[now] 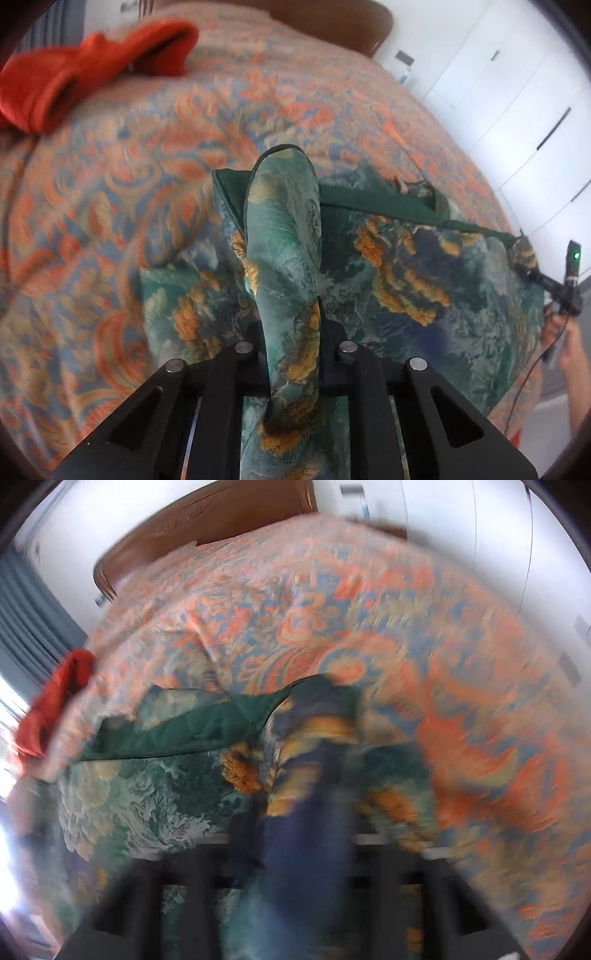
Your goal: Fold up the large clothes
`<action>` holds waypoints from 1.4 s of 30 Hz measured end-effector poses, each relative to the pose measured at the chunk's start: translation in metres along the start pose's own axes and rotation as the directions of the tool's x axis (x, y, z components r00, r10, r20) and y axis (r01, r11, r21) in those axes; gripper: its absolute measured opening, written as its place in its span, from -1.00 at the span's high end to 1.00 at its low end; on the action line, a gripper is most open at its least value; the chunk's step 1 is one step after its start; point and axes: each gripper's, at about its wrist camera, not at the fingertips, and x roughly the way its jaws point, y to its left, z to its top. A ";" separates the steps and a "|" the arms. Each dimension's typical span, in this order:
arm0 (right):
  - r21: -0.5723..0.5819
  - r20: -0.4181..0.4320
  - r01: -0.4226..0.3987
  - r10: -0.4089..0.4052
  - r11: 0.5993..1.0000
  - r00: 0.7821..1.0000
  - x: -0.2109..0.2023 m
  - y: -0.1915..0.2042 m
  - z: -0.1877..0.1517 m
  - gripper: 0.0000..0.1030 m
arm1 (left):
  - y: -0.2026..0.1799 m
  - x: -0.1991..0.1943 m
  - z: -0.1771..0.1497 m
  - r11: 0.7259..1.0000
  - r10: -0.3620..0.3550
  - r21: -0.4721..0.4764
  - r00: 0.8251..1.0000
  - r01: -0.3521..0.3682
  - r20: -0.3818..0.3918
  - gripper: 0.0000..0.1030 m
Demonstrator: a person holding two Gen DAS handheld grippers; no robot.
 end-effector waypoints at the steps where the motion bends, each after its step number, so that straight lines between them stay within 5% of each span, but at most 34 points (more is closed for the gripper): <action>1: -0.037 0.036 0.018 -0.016 0.999 0.999 -0.010 0.007 0.000 0.70 | -0.005 -0.014 0.003 1.000 0.008 0.017 0.999 -0.009 0.041 0.78; 6: -0.128 0.223 0.114 -0.084 0.985 0.971 -0.057 0.039 0.015 0.71 | -0.026 -0.052 0.025 0.994 0.059 0.081 0.976 -0.078 0.209 0.80; 10: -0.077 0.339 0.133 -0.099 0.988 0.936 -0.075 0.049 0.040 0.72 | -0.024 -0.038 0.041 0.990 0.112 0.051 0.953 -0.131 0.281 0.81; 14: -0.064 0.315 0.166 -0.138 0.984 0.939 -0.043 0.043 0.051 0.72 | -0.005 0.021 0.034 0.986 0.157 0.026 0.967 -0.166 0.202 0.80; 18: -0.099 0.187 0.215 -0.194 0.972 0.963 0.027 0.026 0.029 0.71 | 0.020 0.062 0.006 0.989 0.150 -0.016 0.976 -0.149 0.160 0.75; 22: -0.073 0.167 0.153 -0.139 0.986 0.976 0.061 0.014 0.013 0.71 | 0.039 0.073 -0.008 0.994 0.082 -0.081 0.979 -0.068 0.186 0.70; 35: 0.038 0.209 -0.023 0.014 0.999 0.978 0.088 -0.014 0.000 0.65 | 0.042 0.083 -0.015 0.994 0.065 -0.100 0.977 -0.045 0.201 0.60; 38: 0.043 0.210 -0.023 0.013 0.999 0.978 0.086 -0.013 -0.002 0.61 | 0.039 0.072 -0.021 0.991 0.104 -0.107 0.970 -0.082 0.220 0.29; 42: 0.063 0.194 -0.039 0.026 0.997 0.981 0.081 -0.017 0.001 0.48 | 0.031 0.048 -0.018 0.984 0.164 -0.108 0.963 -0.143 0.212 -0.48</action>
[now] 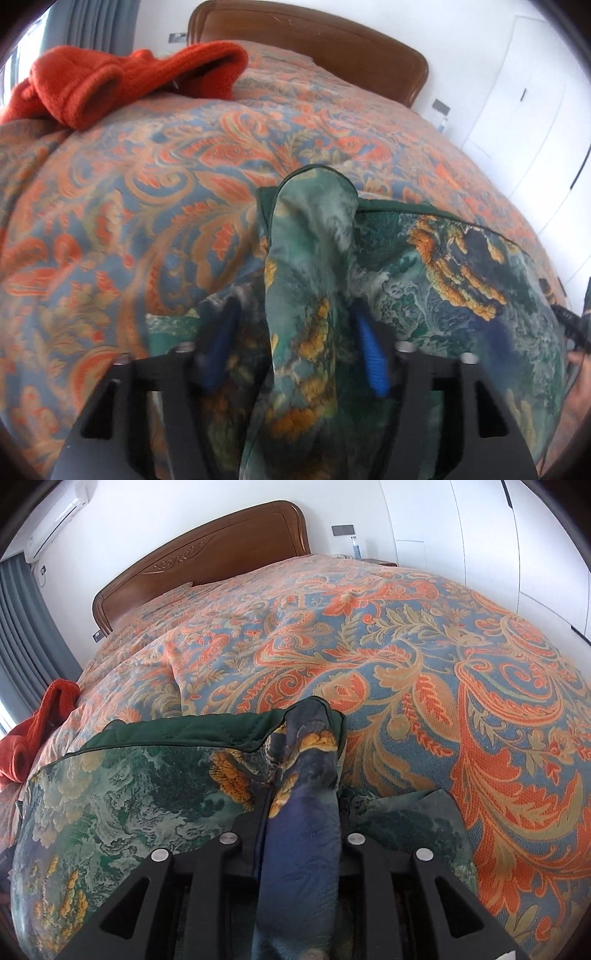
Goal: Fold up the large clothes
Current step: 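Open both grippers and release the folded jacket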
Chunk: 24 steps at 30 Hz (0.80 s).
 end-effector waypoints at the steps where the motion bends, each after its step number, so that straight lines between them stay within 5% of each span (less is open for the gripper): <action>1: 0.016 -0.019 0.000 0.000 1.000 1.000 -0.003 -0.002 0.004 0.44 | -0.001 -0.014 0.002 1.000 0.006 -0.005 1.000 -0.006 0.015 -0.61; 3: 0.043 -0.043 0.016 -0.015 0.999 0.999 -0.012 -0.004 0.010 -0.09 | 0.001 -0.034 0.001 1.000 -0.012 -0.028 0.999 0.013 0.045 -0.68; 6: 0.036 -0.019 0.017 -0.017 0.999 1.000 -0.044 0.001 0.017 -0.53 | 0.008 -0.067 -0.006 0.996 -0.017 -0.084 0.997 0.024 0.077 -0.76; 11: -0.003 0.106 0.006 -0.005 1.000 0.994 -0.115 0.015 0.008 -0.58 | 0.005 -0.116 -0.035 0.999 0.008 -0.045 0.993 -0.003 0.115 -0.76; 17: -0.051 0.215 0.037 -0.026 0.998 0.976 -0.188 0.019 -0.052 -0.67 | -0.003 -0.157 -0.081 1.000 0.011 0.017 0.991 -0.013 0.131 -0.86; 24: 0.056 0.214 0.034 -0.045 0.998 0.976 -0.231 -0.002 -0.142 -0.67 | -0.076 -0.154 -0.096 0.972 -0.110 0.209 0.994 0.109 -0.009 -0.86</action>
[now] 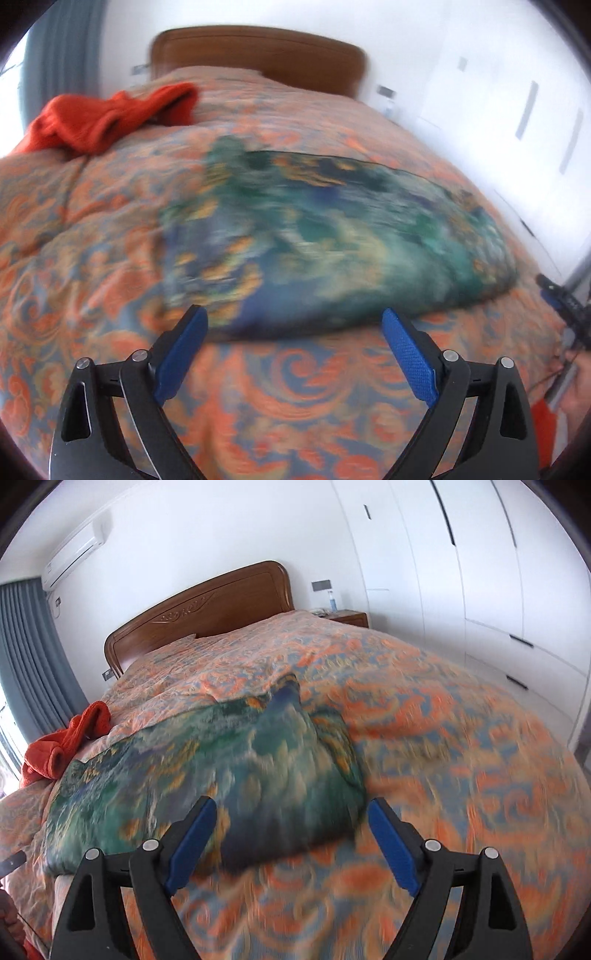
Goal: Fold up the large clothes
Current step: 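Open both grippers and release the folded jacket, then press the folded jacket flat with the left gripper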
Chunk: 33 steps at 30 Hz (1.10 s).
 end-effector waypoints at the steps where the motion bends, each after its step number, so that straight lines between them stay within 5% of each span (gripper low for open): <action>1: 0.013 -0.003 -0.001 0.001 1.000 1.000 -0.005 -0.002 -0.008 -0.67 | -0.014 0.003 0.005 0.999 -0.025 0.037 1.000 0.025 -0.010 -0.86; 4: 0.047 -0.005 -0.016 0.017 0.999 1.000 -0.015 -0.005 -0.027 -0.67 | -0.055 0.025 0.027 0.986 -0.107 0.122 0.994 0.111 -0.039 -0.88; 8: 0.011 0.001 -0.059 0.059 0.998 0.998 -0.026 0.004 -0.040 -0.67 | -0.078 0.071 0.046 0.988 -0.140 0.054 0.984 0.146 -0.107 -0.88; 14: -0.171 -0.005 -0.131 0.132 0.977 0.991 -0.043 0.029 -0.055 -0.68 | -0.078 0.140 0.106 0.992 -0.105 -0.083 0.983 0.093 -0.154 -0.88; 19: -0.176 -0.044 -0.176 0.171 0.969 0.984 -0.044 0.025 -0.065 -0.68 | -0.073 0.202 0.159 0.993 -0.042 -0.119 0.979 0.018 -0.198 -0.87; 24: -0.121 -0.071 -0.189 0.182 0.974 0.981 -0.041 0.017 -0.072 -0.68 | -0.072 0.222 0.146 0.995 -0.015 -0.101 0.971 -0.010 -0.239 -0.87; 33: -0.012 -0.081 -0.173 0.171 0.985 0.982 -0.036 -0.007 -0.074 -0.68 | -0.106 0.158 0.073 0.985 0.023 0.171 0.982 0.009 -0.186 -0.89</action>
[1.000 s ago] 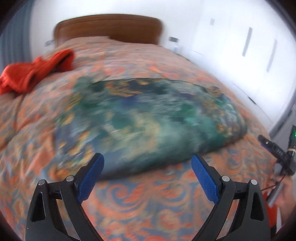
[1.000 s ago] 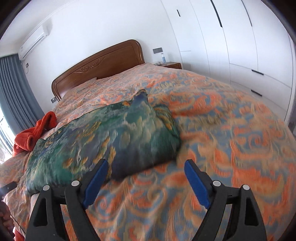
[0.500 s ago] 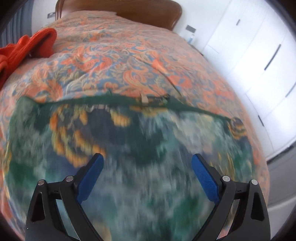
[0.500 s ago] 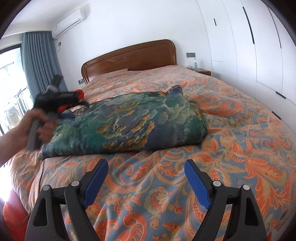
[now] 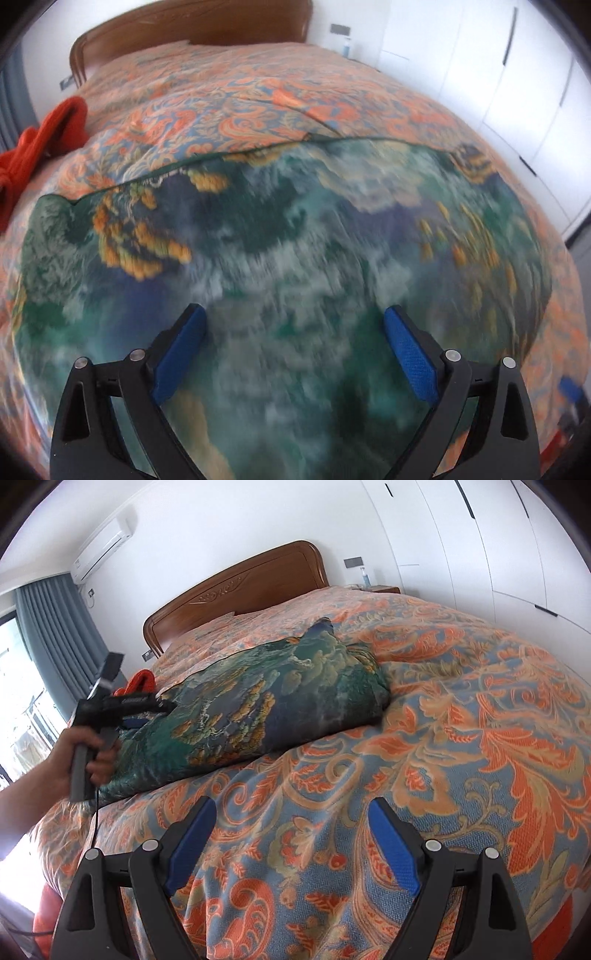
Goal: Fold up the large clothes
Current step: 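Press the folded jacket flat with the left gripper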
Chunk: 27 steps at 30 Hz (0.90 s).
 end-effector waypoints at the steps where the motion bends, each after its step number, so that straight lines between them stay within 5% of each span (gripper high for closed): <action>1: 0.001 -0.001 0.003 -0.003 1.000 1.000 0.001 0.000 0.001 -0.68 | -0.002 -0.004 -0.009 1.000 -0.001 0.000 1.000 0.001 0.007 -0.90; 5: -0.007 0.009 0.023 -0.023 1.000 1.000 0.001 0.006 0.004 -0.68 | -0.007 -0.017 -0.032 1.000 -0.014 -0.018 1.000 0.014 0.022 -0.91; 12: -0.014 0.002 0.045 -0.045 0.999 0.999 0.006 0.009 0.011 -0.68 | -0.043 -0.042 -0.052 0.989 -0.051 0.142 0.997 0.042 0.060 -0.91; 16: 0.150 0.038 0.023 -0.029 0.988 0.999 0.017 -0.017 0.030 -0.68 | -0.053 -0.047 -0.045 0.980 -0.148 0.148 0.985 0.133 0.093 -0.91; 19: 0.273 0.062 -0.045 0.029 0.961 0.998 0.040 -0.039 0.050 -0.69 | -0.062 -0.030 -0.042 0.971 -0.192 0.157 0.980 0.183 0.046 -0.91; 27: 0.548 0.006 -0.046 0.052 0.835 0.999 0.122 -0.080 0.070 -0.70 | -0.083 -0.015 -0.051 0.960 -0.100 0.265 0.995 0.091 0.022 -0.96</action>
